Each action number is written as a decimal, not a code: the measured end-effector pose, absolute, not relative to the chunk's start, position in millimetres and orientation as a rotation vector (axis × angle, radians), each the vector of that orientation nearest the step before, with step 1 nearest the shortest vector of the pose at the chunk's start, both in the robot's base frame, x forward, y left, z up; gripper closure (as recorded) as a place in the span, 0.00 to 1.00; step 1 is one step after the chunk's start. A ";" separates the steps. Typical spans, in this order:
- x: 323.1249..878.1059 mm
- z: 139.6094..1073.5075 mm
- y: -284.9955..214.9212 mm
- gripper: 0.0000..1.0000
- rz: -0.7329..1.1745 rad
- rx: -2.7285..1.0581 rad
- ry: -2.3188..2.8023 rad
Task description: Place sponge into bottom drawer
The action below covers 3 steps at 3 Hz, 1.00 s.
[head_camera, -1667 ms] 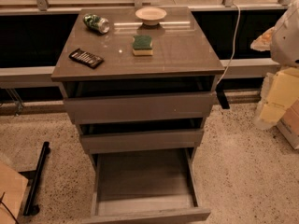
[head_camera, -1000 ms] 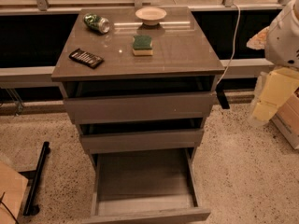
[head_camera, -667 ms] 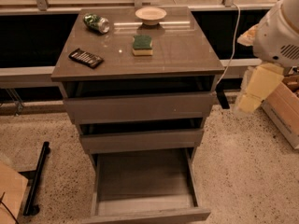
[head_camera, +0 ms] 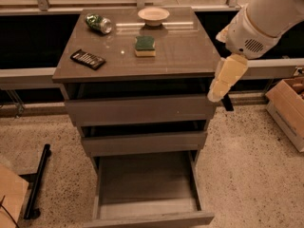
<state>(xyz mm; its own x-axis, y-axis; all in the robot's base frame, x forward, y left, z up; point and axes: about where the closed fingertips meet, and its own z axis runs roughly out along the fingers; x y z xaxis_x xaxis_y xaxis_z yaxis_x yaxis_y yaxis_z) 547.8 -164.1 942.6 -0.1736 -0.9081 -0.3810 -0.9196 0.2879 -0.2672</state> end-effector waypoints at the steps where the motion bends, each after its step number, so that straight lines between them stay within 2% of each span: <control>1: 549.9 930.5 -156.3 0.00 0.072 -1.622 2.127; 3: 621.6 911.0 -98.0 0.00 0.170 -1.444 2.033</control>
Offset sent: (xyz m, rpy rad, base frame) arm 0.0706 0.0652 -0.0300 0.2175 -0.0837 -0.0932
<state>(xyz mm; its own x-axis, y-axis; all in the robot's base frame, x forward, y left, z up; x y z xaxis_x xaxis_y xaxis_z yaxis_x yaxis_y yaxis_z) 621.6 -98.0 911.0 -0.1996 -0.8055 -0.5580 -0.8870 0.3905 -0.2464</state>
